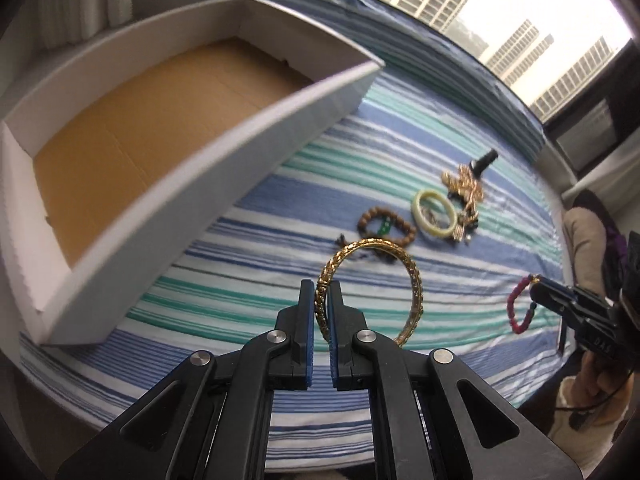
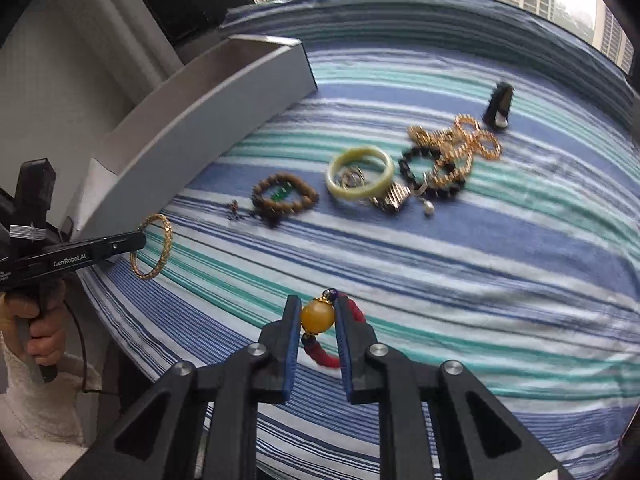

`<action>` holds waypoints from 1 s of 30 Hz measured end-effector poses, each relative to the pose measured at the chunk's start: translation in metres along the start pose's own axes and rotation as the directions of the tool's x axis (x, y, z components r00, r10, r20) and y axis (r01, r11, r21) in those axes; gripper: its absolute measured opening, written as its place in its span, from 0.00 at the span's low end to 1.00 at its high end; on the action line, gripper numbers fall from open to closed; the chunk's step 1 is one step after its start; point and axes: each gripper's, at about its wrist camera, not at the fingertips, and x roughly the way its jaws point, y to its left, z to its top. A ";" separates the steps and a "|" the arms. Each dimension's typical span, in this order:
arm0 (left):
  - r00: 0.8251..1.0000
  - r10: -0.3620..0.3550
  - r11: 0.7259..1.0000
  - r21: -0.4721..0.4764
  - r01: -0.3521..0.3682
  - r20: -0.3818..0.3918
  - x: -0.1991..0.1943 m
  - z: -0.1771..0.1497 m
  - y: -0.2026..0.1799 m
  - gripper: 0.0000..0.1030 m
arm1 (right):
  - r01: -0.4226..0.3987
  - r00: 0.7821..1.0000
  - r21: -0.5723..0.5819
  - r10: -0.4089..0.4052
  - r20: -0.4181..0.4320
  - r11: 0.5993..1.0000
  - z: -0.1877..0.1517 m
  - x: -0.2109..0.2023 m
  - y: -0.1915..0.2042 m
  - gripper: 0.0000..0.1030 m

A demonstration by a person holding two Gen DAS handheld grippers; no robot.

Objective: Organize jewelry
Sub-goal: 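Carry both held bracelets into the white box and open both grippers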

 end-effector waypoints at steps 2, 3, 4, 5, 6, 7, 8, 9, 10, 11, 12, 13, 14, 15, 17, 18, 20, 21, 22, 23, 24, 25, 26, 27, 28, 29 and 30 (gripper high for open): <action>0.997 0.048 0.999 -0.018 -0.047 0.064 -0.025 0.017 0.014 0.04 | -0.033 0.998 -0.055 0.036 0.051 0.998 0.028 -0.011 0.028 0.17; 0.992 0.083 0.996 -0.033 -0.080 0.092 -0.036 0.024 0.026 0.04 | -0.052 0.996 -0.086 0.058 0.073 0.995 0.043 -0.012 0.046 0.17; 0.986 0.118 0.992 -0.056 -0.113 0.114 -0.043 0.031 0.038 0.04 | -0.067 0.993 -0.118 0.078 0.090 0.991 0.058 -0.014 0.061 0.17; 0.980 0.150 0.987 -0.081 -0.140 0.129 -0.048 0.038 0.051 0.04 | -0.081 0.989 -0.145 0.097 0.110 0.986 0.071 -0.013 0.077 0.17; 0.974 0.180 0.980 -0.107 -0.166 0.139 -0.051 0.043 0.064 0.04 | -0.099 0.984 -0.174 0.122 0.129 0.980 0.084 -0.012 0.092 0.17; 0.966 0.215 0.971 -0.135 -0.196 0.145 -0.051 0.048 0.079 0.04 | -0.116 0.978 -0.205 0.147 0.145 0.972 0.098 -0.008 0.108 0.17; 0.957 0.250 0.961 -0.157 -0.227 0.145 -0.049 0.052 0.091 0.04 | -0.133 0.973 -0.228 0.171 0.155 0.965 0.109 -0.002 0.123 0.17; 0.949 0.283 0.950 -0.181 -0.256 0.139 -0.046 0.054 0.105 0.04 | -0.156 0.967 -0.248 0.199 0.158 0.956 0.122 0.006 0.138 0.17; 0.943 0.306 0.939 -0.204 -0.276 0.129 -0.041 0.055 0.117 0.04 | -0.174 0.963 -0.270 0.221 0.155 0.947 0.133 0.015 0.153 0.17; 0.941 0.318 0.932 -0.219 -0.289 0.115 -0.035 0.056 0.128 0.04 | -0.184 0.961 -0.286 0.233 0.150 0.940 0.142 0.026 0.167 0.17; 0.939 0.328 0.925 -0.234 -0.298 0.099 -0.027 0.055 0.137 0.04 | -0.201 0.958 -0.296 0.250 0.139 0.934 0.152 0.040 0.180 0.17; 0.939 0.334 0.919 -0.249 -0.305 0.082 -0.020 0.054 0.146 0.04 | -0.225 0.955 -0.305 0.271 0.117 0.925 0.160 0.055 0.193 0.17; 0.940 0.335 0.916 -0.256 -0.308 0.070 -0.017 0.052 0.156 0.04 | -0.237 0.955 -0.310 0.280 0.101 0.921 0.166 0.068 0.204 0.17; 0.940 0.337 0.915 -0.259 -0.311 0.061 -0.013 0.050 0.163 0.05 | -0.243 0.955 -0.314 0.283 0.088 0.918 0.171 0.083 0.214 0.17; 0.936 0.349 0.908 -0.262 -0.326 0.045 -0.005 0.047 0.169 0.10 | -0.277 0.951 -0.313 0.307 0.048 0.908 0.177 0.112 0.228 0.17; 0.931 0.363 0.903 -0.261 -0.341 0.042 -0.002 0.046 0.171 0.27 | -0.283 0.951 -0.310 0.308 0.032 0.908 0.178 0.125 0.233 0.18; 0.920 0.390 0.895 -0.254 -0.367 0.046 -0.002 0.042 0.170 0.68 | -0.272 0.956 -0.307 0.292 0.020 0.912 0.178 0.141 0.239 0.23; 0.921 0.384 0.900 -0.248 -0.357 0.070 -0.004 0.041 0.168 0.74 | -0.270 0.957 -0.297 0.289 0.019 0.916 0.177 0.145 0.238 0.40; 0.917 0.389 0.902 -0.235 -0.361 0.085 -0.005 0.041 0.165 0.75 | -0.278 0.955 -0.281 0.297 0.026 0.919 0.175 0.145 0.235 0.51; 0.906 0.412 0.897 -0.219 -0.385 0.093 -0.006 0.041 0.161 0.76 | -0.286 0.952 -0.268 0.305 0.032 0.920 0.172 0.143 0.231 0.51; 0.894 0.434 0.890 -0.204 -0.407 0.111 -0.006 0.042 0.157 0.78 | -0.284 0.952 -0.263 0.304 0.035 0.922 0.168 0.139 0.225 0.51; 0.884 0.447 0.888 -0.191 -0.420 0.137 -0.007 0.043 0.152 0.78 | -0.272 0.955 -0.265 0.293 0.043 0.925 0.163 0.134 0.221 0.51; 0.877 0.451 0.888 -0.181 -0.422 0.165 -0.008 0.044 0.148 0.78 | -0.255 0.959 -0.271 0.279 0.053 0.928 0.158 0.130 0.216 0.51; 0.872 0.451 0.890 -0.173 -0.422 0.192 -0.009 0.045 0.144 0.78 | -0.240 0.962 -0.279 0.267 0.063 0.930 0.151 0.124 0.211 0.51; 0.866 0.451 0.891 -0.168 -0.422 0.218 -0.009 0.045 0.140 0.78 | -0.230 0.964 -0.285 0.259 0.068 0.931 0.142 0.119 0.205 0.51; 0.859 0.451 0.892 -0.169 -0.420 0.241 -0.009 0.047 0.139 0.78 | -0.224 0.965 -0.288 0.253 0.069 0.931 0.132 0.114 0.199 0.51; 0.849 0.456 0.889 -0.175 -0.423 0.267 -0.008 0.047 0.137 0.78 | -0.221 0.966 -0.289 0.251 0.070 0.931 0.118 0.106 0.191 0.51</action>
